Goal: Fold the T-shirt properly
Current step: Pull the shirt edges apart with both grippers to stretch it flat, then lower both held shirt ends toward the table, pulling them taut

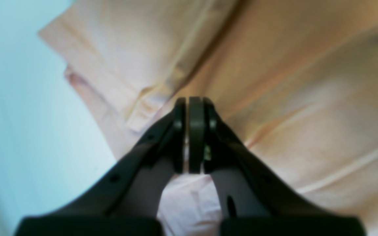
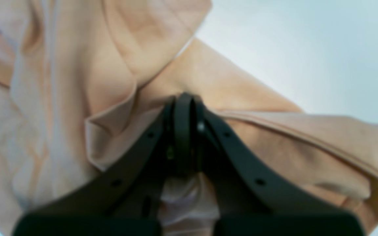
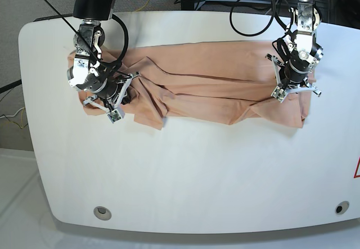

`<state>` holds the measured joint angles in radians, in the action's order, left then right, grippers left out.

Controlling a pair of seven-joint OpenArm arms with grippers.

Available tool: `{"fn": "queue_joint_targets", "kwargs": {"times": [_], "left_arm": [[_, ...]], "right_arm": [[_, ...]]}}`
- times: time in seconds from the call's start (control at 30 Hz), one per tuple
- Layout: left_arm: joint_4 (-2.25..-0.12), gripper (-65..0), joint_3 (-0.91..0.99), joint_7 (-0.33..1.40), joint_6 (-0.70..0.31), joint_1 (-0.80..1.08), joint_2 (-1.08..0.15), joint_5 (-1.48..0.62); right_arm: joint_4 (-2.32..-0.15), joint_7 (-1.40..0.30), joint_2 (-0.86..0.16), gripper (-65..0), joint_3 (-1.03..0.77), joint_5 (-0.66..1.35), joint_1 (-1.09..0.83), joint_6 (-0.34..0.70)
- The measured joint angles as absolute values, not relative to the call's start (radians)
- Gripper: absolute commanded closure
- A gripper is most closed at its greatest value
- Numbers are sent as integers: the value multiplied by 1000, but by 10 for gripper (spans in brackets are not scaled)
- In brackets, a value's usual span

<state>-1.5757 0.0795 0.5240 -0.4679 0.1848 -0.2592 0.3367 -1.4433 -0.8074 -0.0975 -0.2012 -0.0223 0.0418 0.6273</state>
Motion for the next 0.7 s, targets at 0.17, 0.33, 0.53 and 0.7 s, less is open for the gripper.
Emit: {"fn": "queue_joint_targets", "kwargs": {"times": [0.17, 0.33, 0.53, 0.7], "left_arm": [[-1563, -13, 79, 530, -468, 166, -258, 340], [-1524, -13, 78, 527, -468, 128, -258, 339], [-1478, -13, 77, 507, -467, 91, -258, 338], [-1443, -13, 76, 506, -467, 56, -256, 335]], "right_arm": [[-1439, -818, -97, 0, -202, -23, 55, 629], [-1430, -829, -97, 0, -205, -23, 71, 629], [-1406, -839, -93, 0, -249, -19, 96, 645], [-1377, -852, -92, 0, -270, -17, 129, 648]]}}
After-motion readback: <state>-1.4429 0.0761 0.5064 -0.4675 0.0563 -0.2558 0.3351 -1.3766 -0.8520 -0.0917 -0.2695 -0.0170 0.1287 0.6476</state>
